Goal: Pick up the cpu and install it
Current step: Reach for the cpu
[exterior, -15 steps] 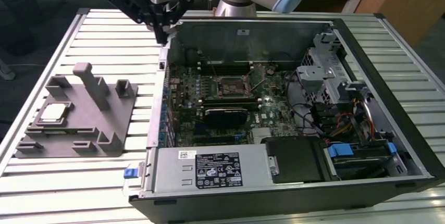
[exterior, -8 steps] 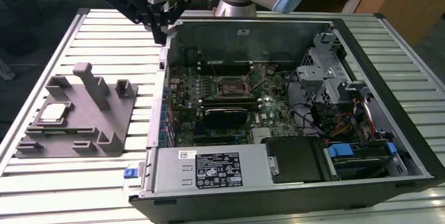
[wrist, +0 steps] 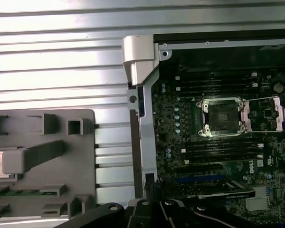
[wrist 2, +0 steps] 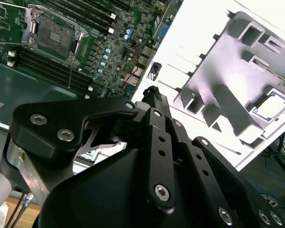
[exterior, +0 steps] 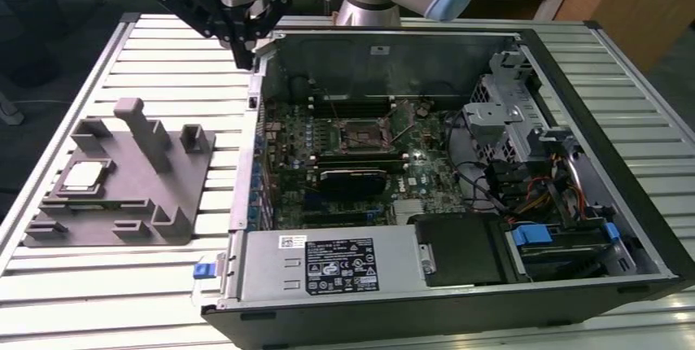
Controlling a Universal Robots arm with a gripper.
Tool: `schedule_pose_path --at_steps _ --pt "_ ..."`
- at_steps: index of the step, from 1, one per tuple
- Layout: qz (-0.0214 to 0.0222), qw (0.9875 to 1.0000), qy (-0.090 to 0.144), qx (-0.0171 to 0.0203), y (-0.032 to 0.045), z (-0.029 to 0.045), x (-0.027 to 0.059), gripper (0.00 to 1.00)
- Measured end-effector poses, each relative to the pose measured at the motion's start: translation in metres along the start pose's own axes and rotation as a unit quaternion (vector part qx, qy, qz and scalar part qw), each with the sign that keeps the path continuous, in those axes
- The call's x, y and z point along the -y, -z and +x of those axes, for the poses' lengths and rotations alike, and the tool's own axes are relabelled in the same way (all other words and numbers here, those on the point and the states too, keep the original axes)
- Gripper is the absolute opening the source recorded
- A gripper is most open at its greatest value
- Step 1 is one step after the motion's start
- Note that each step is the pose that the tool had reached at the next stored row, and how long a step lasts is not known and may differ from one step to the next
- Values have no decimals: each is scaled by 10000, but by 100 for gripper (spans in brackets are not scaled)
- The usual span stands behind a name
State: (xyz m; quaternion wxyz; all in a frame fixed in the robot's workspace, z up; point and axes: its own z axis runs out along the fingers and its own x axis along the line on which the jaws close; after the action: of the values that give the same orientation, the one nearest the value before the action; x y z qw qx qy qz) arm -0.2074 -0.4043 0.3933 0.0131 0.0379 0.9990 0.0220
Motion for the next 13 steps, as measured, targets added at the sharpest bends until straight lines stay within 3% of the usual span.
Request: schedule_pose_path --at_steps 13 --pt "0 10000 0 0 4 119 23 11"
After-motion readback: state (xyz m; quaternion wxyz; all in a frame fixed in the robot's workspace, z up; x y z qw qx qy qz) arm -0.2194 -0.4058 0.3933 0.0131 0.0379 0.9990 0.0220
